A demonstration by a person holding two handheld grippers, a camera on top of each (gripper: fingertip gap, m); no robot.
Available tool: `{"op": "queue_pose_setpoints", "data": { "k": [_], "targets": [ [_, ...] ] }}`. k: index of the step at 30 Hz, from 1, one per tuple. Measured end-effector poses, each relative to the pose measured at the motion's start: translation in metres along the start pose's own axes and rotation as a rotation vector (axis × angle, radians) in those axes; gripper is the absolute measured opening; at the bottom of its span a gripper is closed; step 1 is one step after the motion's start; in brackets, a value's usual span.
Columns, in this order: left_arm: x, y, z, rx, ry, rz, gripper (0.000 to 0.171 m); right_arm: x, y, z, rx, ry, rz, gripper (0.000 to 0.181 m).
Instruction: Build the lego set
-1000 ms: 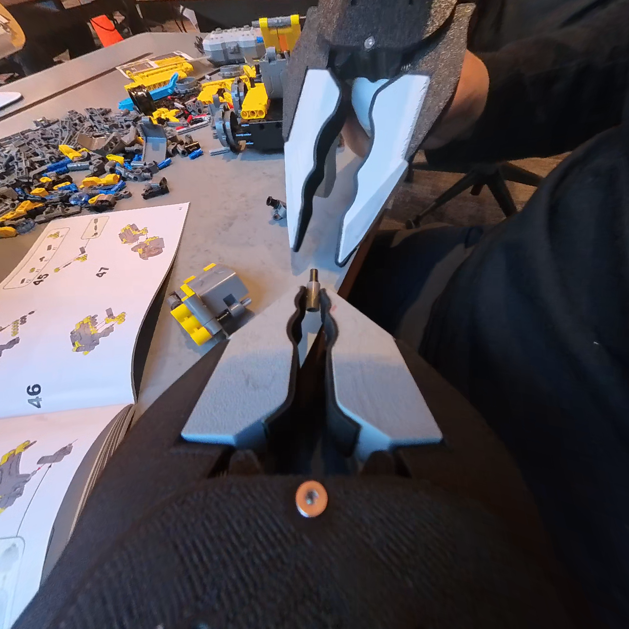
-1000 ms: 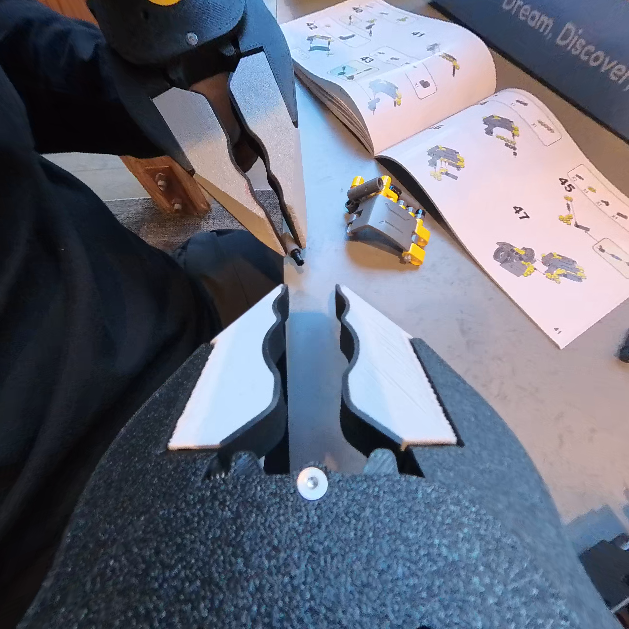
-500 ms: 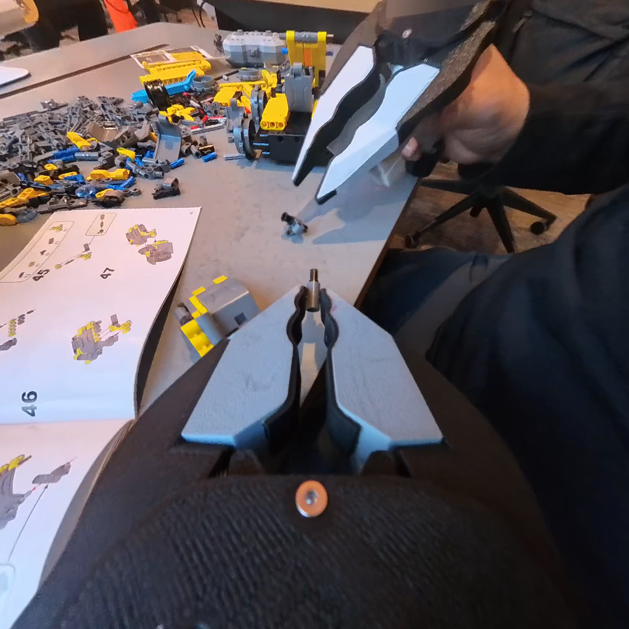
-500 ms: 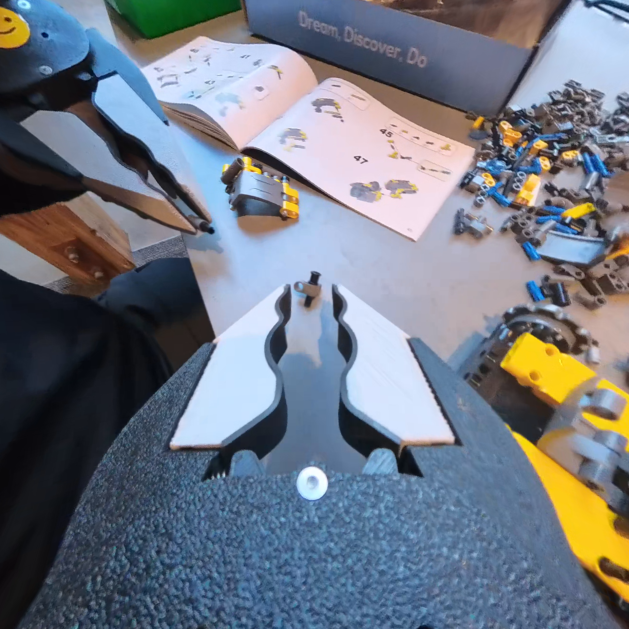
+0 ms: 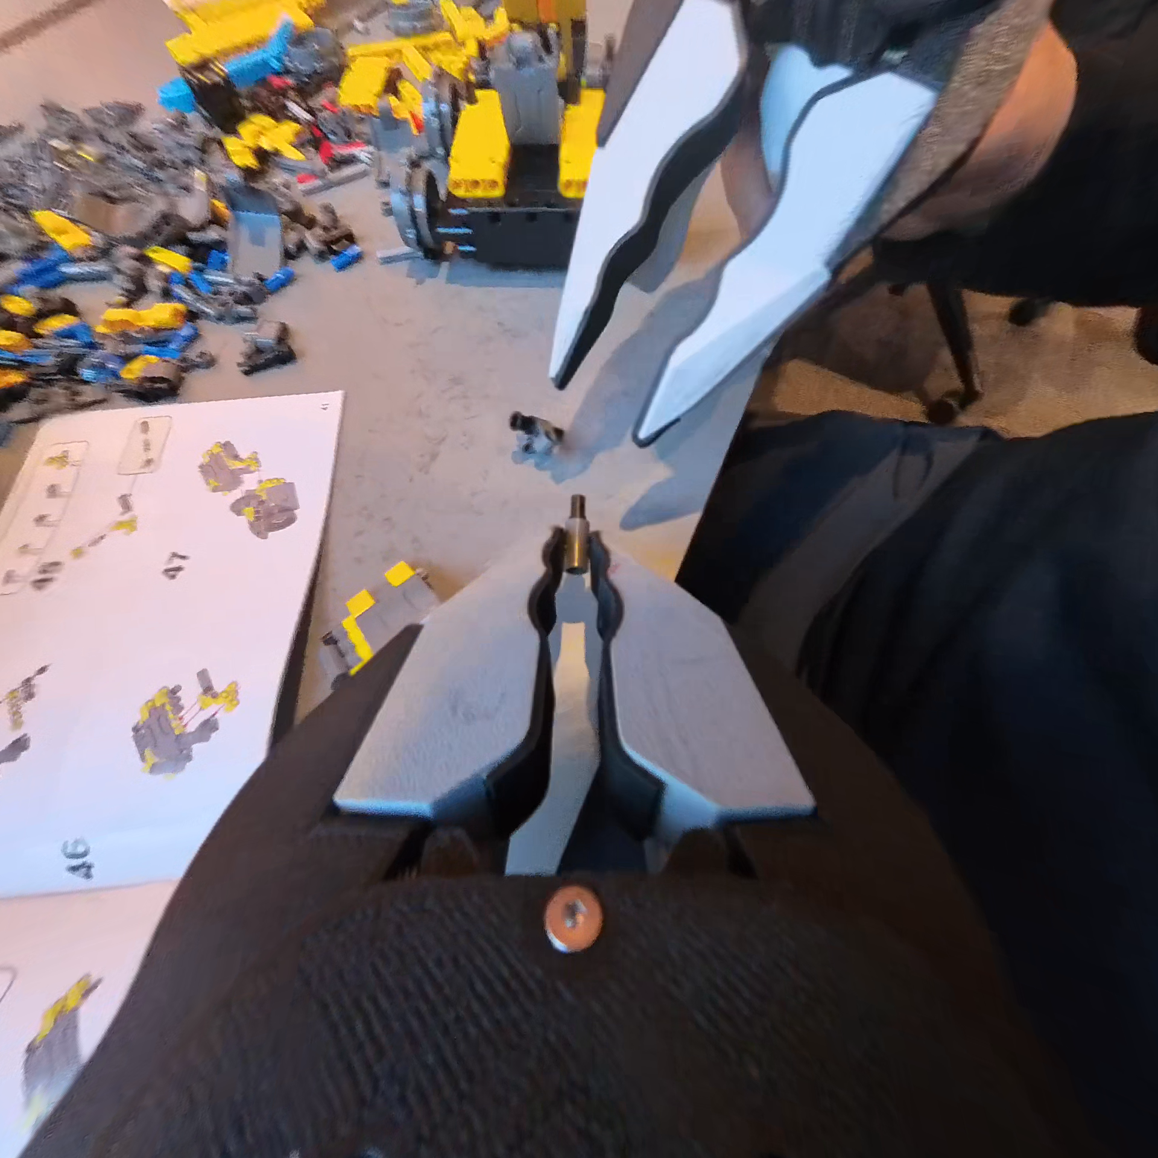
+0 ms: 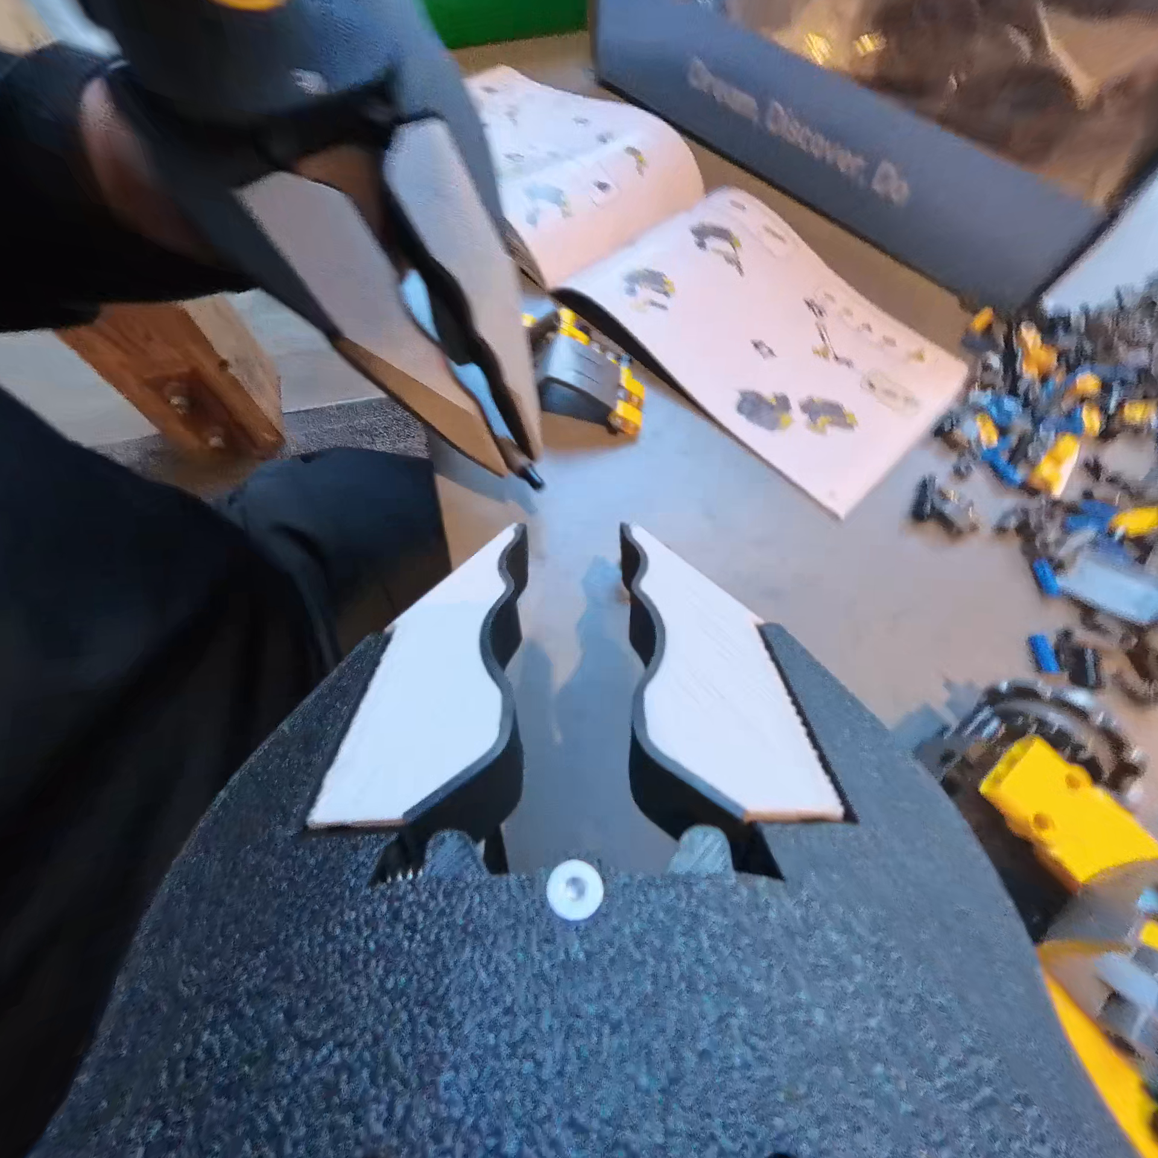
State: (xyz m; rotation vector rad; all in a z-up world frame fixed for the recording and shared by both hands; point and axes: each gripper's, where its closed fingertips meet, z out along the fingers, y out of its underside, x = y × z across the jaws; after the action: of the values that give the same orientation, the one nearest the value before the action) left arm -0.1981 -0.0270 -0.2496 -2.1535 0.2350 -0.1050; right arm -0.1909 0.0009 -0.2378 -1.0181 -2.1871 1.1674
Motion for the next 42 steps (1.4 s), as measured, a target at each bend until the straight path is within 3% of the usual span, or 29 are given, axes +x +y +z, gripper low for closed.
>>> {"op": "queue_pose_setpoints", "data": {
  "k": [6, 14, 20, 23, 30, 38, 42],
  "targets": [
    [0.009, -0.001, 0.010, -0.078, 0.075, 0.024, 0.006, -0.015, 0.006, 0.012, -0.121, 0.058, -0.365, 0.025],
    [0.015, -0.009, 0.017, -0.119, 0.108, 0.043, 0.006, -0.017, 0.010, 0.016, -0.148, 0.090, -0.458, 0.011],
    [0.014, -0.014, 0.022, -0.123, 0.111, 0.047, 0.006, -0.008, 0.019, 0.007, -0.152, 0.121, -0.374, 0.006],
    [0.006, -0.015, 0.021, -0.141, 0.094, 0.081, 0.016, 0.003, 0.025, -0.003, -0.149, 0.155, -0.302, 0.006],
    [-0.017, -0.026, 0.030, -0.232, 0.123, 0.348, 0.030, 0.014, 0.031, -0.027, -0.084, 0.152, -0.140, 0.006],
    [-0.017, -0.017, 0.053, -0.365, 0.293, 0.431, 0.027, 0.014, 0.029, -0.037, 0.013, 0.055, 0.051, 0.006],
    [-0.014, -0.006, 0.057, -0.441, 0.263, 0.414, 0.018, 0.016, 0.026, -0.045, 0.059, 0.022, 0.104, 0.006]
  ]
}}
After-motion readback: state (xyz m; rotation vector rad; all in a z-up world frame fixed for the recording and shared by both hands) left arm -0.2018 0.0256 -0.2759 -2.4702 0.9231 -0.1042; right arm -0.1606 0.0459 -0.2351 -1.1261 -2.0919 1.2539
